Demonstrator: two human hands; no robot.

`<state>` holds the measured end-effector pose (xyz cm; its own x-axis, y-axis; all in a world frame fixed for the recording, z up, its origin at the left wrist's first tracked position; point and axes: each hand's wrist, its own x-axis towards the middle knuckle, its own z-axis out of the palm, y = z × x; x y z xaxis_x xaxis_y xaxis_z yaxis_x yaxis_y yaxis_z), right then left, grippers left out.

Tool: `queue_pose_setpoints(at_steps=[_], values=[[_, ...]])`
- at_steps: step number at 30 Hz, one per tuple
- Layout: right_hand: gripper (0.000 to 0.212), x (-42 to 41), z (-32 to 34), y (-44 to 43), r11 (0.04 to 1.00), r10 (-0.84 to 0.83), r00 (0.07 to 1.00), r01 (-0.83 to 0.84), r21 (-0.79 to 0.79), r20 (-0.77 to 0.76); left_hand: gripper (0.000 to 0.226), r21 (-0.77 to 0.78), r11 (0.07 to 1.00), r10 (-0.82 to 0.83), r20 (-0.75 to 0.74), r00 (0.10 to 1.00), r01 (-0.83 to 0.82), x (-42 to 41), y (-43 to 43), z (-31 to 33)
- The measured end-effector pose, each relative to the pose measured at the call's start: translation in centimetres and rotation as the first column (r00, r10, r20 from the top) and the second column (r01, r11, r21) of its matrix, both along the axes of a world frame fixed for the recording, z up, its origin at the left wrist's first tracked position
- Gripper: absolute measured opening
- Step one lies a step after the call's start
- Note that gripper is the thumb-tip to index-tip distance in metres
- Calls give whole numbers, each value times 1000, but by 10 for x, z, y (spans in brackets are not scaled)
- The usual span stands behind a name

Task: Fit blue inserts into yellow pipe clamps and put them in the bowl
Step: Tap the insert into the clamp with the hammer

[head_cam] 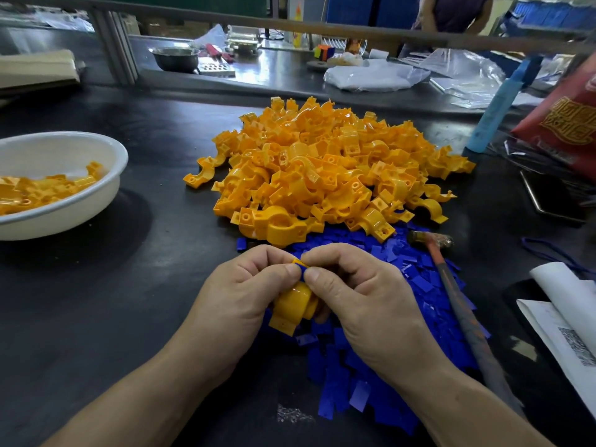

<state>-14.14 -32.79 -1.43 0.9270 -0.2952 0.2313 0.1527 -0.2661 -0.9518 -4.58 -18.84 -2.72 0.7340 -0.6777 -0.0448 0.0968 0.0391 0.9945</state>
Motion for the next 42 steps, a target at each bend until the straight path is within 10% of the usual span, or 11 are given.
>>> queue_pose_setpoints(at_steps=[4,8,12,16,24,33,38,42], values=[[25,-2,5,-6,937,-120,993,117,-329,10,14,42,995,94,23,995,-95,5,3,7],[37,-13,21,-45,595,-428,899,356,-721,91,6,290,847,378,262,888,-446,32,21,11],[43,-34,34,-84,401,-688,684,80,-913,-242,15,470,688,344,459,819,-552,55,37,7],[51,-57,28,-88,450,-689,561,-165,-877,-459,21,686,514,38,582,813,-515,63,41,4],[53,-75,18,-91,533,-675,560,-81,-842,-481,69,817,402,-173,511,842,-413,64,53,13],[37,-78,33,-61,756,-637,717,512,-408,-282,34,755,391,-256,638,726,-526,52,42,12],[40,-56,54,5,961,-164,918,66,-270,-360,35,741,420,-237,646,725,-523,53,43,9],[35,-34,46,24,824,-135,943,-65,-563,-306,32,717,454,-217,665,714,-529,54,44,7]])
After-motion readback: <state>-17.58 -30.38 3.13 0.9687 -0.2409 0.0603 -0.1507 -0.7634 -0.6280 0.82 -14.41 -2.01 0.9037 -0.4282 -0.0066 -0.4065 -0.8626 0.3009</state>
